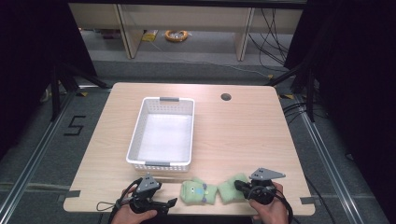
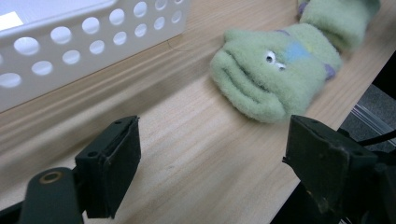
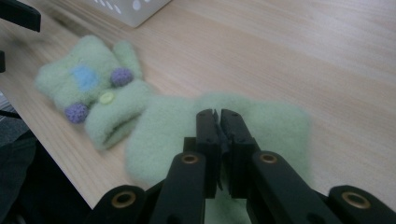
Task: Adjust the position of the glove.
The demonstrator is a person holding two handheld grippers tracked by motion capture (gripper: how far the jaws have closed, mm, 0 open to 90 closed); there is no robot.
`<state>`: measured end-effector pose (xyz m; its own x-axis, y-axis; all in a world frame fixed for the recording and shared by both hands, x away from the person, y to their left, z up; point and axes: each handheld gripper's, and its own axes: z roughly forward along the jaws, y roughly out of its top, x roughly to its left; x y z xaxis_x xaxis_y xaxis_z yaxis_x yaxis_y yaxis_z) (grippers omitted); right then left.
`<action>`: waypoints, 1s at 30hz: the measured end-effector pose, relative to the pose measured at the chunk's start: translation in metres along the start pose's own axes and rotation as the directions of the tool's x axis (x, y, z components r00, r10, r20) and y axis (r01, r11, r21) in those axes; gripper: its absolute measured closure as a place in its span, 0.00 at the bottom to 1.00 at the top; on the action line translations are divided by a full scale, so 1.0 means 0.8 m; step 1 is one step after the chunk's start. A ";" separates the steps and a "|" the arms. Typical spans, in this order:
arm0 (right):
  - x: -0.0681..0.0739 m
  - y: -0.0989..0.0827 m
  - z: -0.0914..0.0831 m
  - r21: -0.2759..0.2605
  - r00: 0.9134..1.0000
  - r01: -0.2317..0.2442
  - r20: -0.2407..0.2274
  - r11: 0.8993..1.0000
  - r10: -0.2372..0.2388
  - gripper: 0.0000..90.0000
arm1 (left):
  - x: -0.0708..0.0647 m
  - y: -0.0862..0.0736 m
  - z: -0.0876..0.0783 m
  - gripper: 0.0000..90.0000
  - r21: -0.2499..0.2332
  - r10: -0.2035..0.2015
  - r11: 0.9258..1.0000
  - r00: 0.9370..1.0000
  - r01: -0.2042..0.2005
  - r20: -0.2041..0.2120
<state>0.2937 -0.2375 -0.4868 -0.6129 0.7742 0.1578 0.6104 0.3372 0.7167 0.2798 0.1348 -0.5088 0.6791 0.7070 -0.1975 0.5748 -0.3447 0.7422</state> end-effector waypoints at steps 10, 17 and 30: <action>0.003 -0.010 0.005 0.051 0.999 0.029 0.027 0.998 -0.031 0.90 | -0.002 0.000 0.001 0.20 -0.001 -0.009 1.000 1.000 0.009 0.019; 0.008 -0.006 0.003 0.041 0.998 0.042 0.052 0.998 -0.044 0.75 | -0.002 0.000 0.001 0.20 -0.002 -0.007 1.000 1.000 0.007 0.019; 0.051 0.027 0.021 0.002 0.973 0.223 -0.070 0.975 -0.222 0.69 | 0.002 0.000 0.001 0.20 0.006 -0.008 1.000 1.000 0.008 0.012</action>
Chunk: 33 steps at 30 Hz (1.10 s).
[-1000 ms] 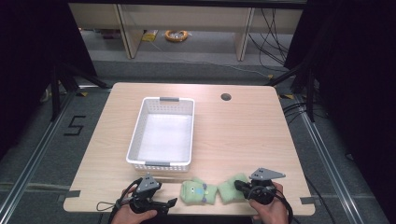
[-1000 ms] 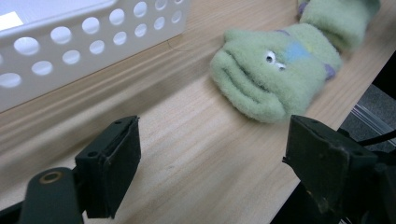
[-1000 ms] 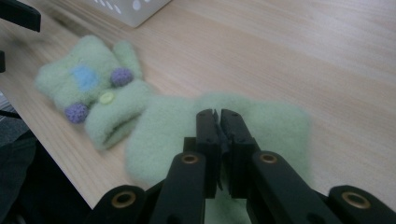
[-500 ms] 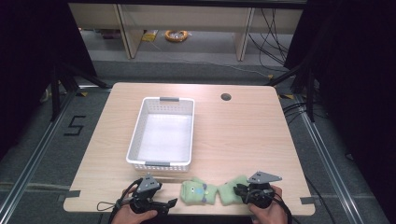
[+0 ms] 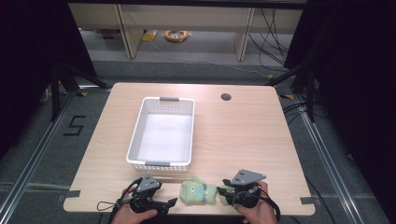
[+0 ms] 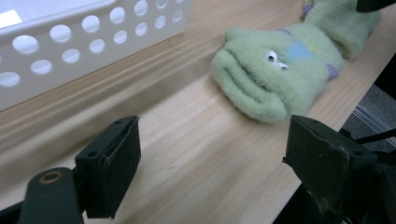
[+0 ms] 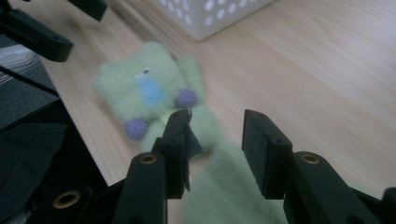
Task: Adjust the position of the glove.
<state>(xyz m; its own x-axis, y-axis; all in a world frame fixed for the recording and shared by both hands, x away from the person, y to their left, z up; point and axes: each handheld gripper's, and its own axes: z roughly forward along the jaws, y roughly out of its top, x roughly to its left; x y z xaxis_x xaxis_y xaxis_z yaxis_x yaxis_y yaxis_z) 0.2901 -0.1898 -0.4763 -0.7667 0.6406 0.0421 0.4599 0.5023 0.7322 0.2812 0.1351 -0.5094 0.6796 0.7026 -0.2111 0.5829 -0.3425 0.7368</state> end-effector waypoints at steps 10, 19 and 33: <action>0.021 0.030 0.042 0.042 0.994 0.071 -0.089 0.997 -0.067 0.68 | 0.000 0.000 -0.001 0.20 -0.008 0.002 1.000 1.000 -0.002 -0.006; 0.029 0.025 0.061 0.100 0.997 0.025 -0.078 0.995 -0.017 0.65 | -0.003 0.000 0.001 0.20 -0.027 -0.018 0.999 1.000 0.018 -0.003; 0.033 0.020 0.076 0.092 0.988 0.129 -0.100 0.987 -0.119 0.94 | -0.001 0.000 0.000 0.20 0.009 0.010 1.000 1.000 -0.010 0.003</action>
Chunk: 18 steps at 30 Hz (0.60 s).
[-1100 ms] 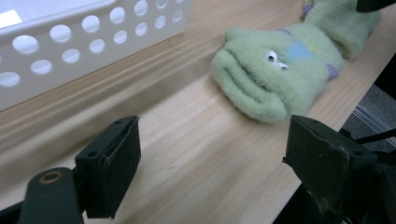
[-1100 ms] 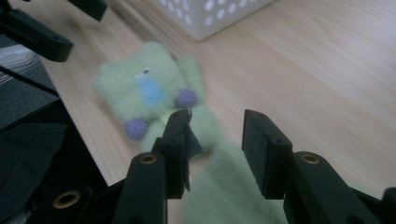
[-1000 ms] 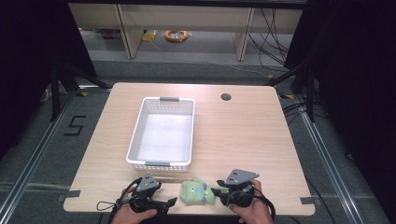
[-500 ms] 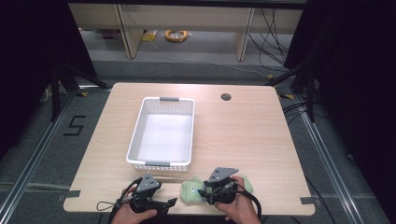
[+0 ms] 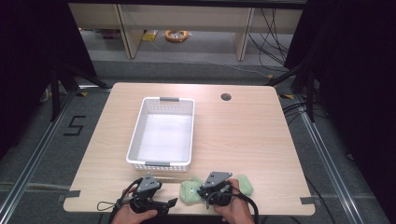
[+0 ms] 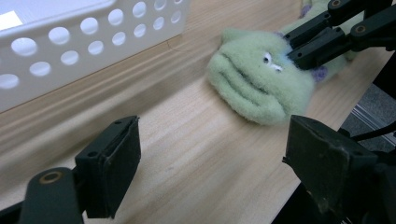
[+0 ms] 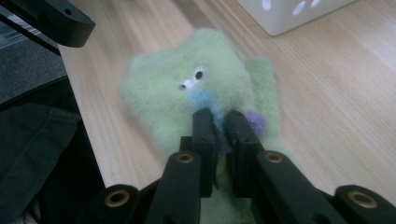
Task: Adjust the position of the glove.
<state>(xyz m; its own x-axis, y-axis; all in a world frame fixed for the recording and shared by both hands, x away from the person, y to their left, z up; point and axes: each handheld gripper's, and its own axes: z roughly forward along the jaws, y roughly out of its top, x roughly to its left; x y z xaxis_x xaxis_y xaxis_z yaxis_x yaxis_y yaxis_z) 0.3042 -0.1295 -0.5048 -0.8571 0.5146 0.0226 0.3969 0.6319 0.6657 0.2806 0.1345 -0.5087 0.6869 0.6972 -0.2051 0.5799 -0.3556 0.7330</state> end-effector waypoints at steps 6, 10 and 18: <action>-0.005 0.007 -0.017 -0.044 0.999 0.017 -0.051 0.999 -0.019 0.97 | 0.001 0.001 -0.002 0.20 -0.017 -0.008 1.000 1.000 0.008 0.003; -0.007 0.022 -0.050 -0.113 0.997 0.060 -0.038 0.992 -0.065 0.97 | 0.002 0.001 -0.002 0.20 -0.014 -0.015 1.000 1.000 0.015 0.000; -0.028 0.002 -0.087 -0.137 1.000 -0.002 0.014 0.991 0.004 0.97 | 0.003 0.000 -0.002 0.20 -0.005 -0.006 1.000 1.000 0.006 -0.009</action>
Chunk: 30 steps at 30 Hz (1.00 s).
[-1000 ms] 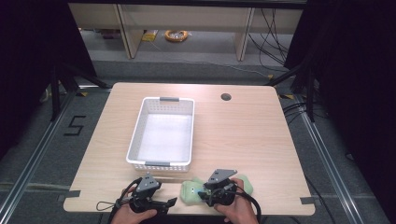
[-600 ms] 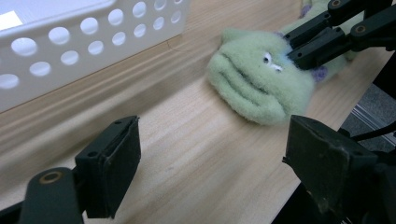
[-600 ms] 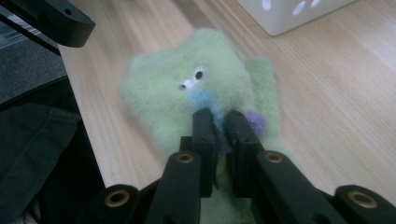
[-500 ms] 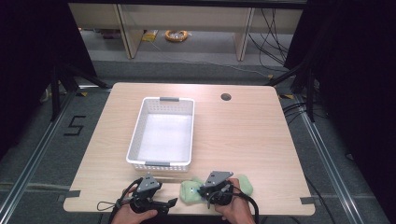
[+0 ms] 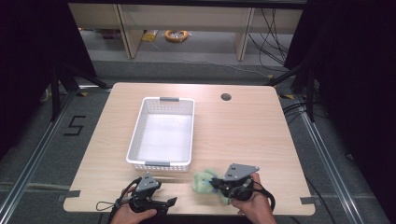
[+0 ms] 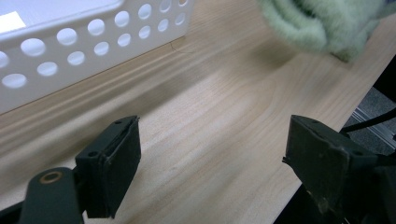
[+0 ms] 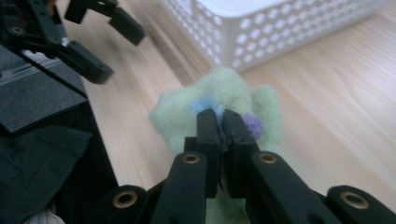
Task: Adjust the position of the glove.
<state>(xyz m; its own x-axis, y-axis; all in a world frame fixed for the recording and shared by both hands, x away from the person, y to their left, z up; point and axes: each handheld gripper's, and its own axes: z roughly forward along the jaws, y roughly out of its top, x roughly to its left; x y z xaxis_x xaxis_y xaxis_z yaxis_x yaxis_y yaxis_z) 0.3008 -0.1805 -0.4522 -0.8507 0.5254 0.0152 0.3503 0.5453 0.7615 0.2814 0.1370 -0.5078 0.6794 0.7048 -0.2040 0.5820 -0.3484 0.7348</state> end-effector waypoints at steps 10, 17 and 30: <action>-0.032 -0.043 -0.044 -0.067 0.977 -0.176 0.107 0.982 0.182 0.97 | -0.010 -0.001 0.004 0.20 0.005 -0.007 1.000 1.000 0.007 0.027; -0.027 -0.069 -0.040 -0.057 0.948 -0.294 0.111 0.954 0.299 0.96 | -0.016 -0.001 0.008 0.20 0.009 0.020 1.000 0.999 -0.020 0.039; -0.011 -0.060 -0.051 -0.018 0.972 -0.158 0.173 0.987 0.159 0.71 | -0.028 0.003 0.014 0.21 -0.025 0.004 1.000 0.999 -0.002 0.049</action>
<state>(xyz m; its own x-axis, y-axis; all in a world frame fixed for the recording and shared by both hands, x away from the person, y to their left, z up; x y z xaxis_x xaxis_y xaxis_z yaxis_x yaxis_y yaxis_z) 0.2754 -0.2384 -0.4624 -0.7036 0.7102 0.0234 0.4733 0.4438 0.7609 0.2723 0.1133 -0.5089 0.7025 0.6726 -0.2326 0.5690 -0.3344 0.7513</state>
